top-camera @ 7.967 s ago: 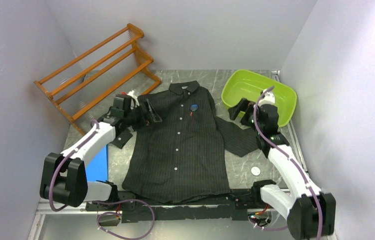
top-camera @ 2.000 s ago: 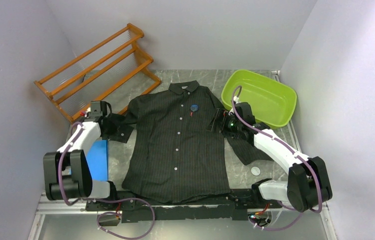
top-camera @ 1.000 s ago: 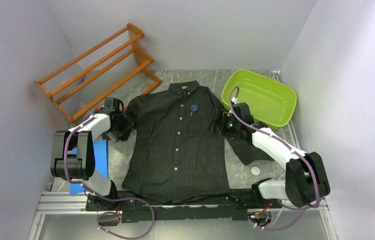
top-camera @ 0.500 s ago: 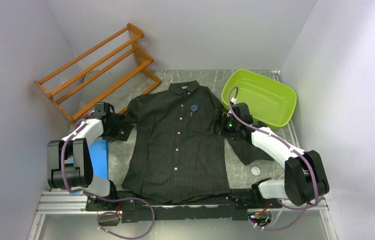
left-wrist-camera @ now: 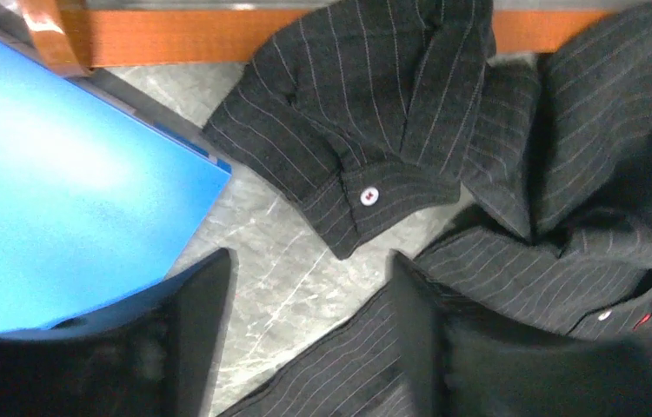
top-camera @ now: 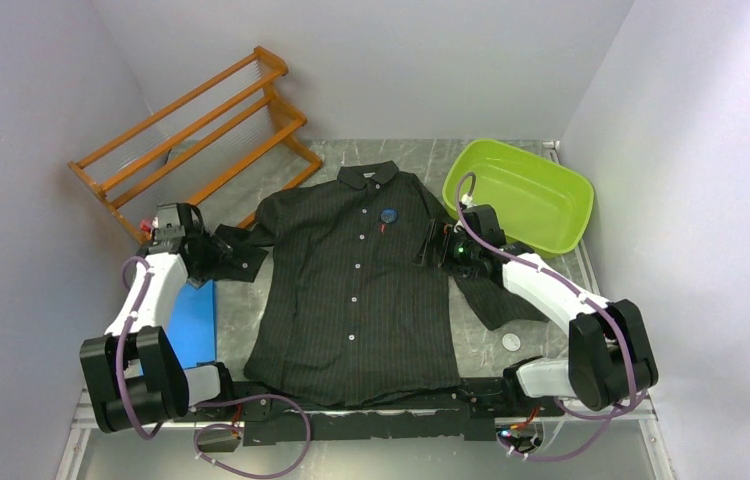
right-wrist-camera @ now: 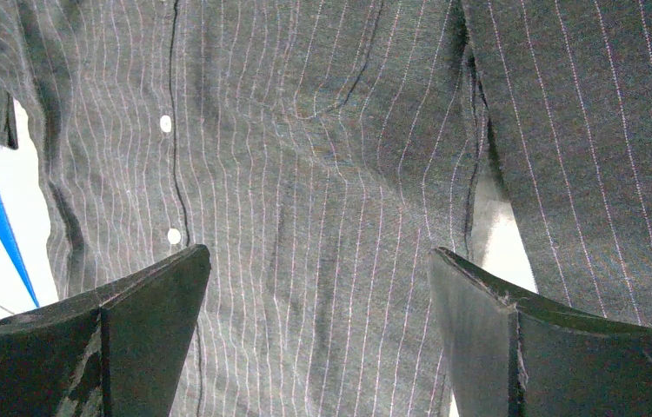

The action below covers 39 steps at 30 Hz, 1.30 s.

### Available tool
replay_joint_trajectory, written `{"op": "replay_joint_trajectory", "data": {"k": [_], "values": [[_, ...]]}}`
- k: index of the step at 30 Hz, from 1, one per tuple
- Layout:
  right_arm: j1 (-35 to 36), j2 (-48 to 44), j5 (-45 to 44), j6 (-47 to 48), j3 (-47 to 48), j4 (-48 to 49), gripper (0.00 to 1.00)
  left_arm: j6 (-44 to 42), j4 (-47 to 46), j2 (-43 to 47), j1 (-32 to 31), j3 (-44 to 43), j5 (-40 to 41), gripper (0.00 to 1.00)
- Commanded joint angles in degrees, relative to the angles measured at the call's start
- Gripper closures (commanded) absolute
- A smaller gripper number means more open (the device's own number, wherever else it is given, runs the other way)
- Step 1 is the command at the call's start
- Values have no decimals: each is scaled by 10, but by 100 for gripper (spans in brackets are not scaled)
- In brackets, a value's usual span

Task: Pin the brooch onto the clothing
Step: Flatten out the clothes at the center of the board.

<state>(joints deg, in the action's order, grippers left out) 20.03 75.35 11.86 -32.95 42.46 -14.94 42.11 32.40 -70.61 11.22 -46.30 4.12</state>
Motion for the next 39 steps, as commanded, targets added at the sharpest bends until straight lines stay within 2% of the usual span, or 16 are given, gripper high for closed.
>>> {"op": "replay_joint_trajectory", "data": {"k": [1,2,6,14,19,24,27,33,39], "values": [[1,5,-4,8,26,11,0,-6,-13,-5,-13,-14,-44,14],[1,7,-3,8,27,11,0,-7,-17,-11,-22,-17,-43,7],[1,7,-5,11,29,8,0,-4,-2,-56,-71,-51,2,5],[1,8,-12,16,27,3,0,1,15,-159,-153,-121,86,18],[1,4,-22,22,27,-4,0,6,15,-209,-184,-149,118,19],[0,6,-29,28,31,-12,0,21,35,-262,-199,-182,152,15],[0,7,-32,29,30,-13,0,26,35,-280,-198,-190,163,15],[0,11,-28,28,31,-12,0,35,30,-308,-198,-199,181,20],[0,11,-30,30,33,-15,0,26,37,-331,-198,-214,198,32]]}}
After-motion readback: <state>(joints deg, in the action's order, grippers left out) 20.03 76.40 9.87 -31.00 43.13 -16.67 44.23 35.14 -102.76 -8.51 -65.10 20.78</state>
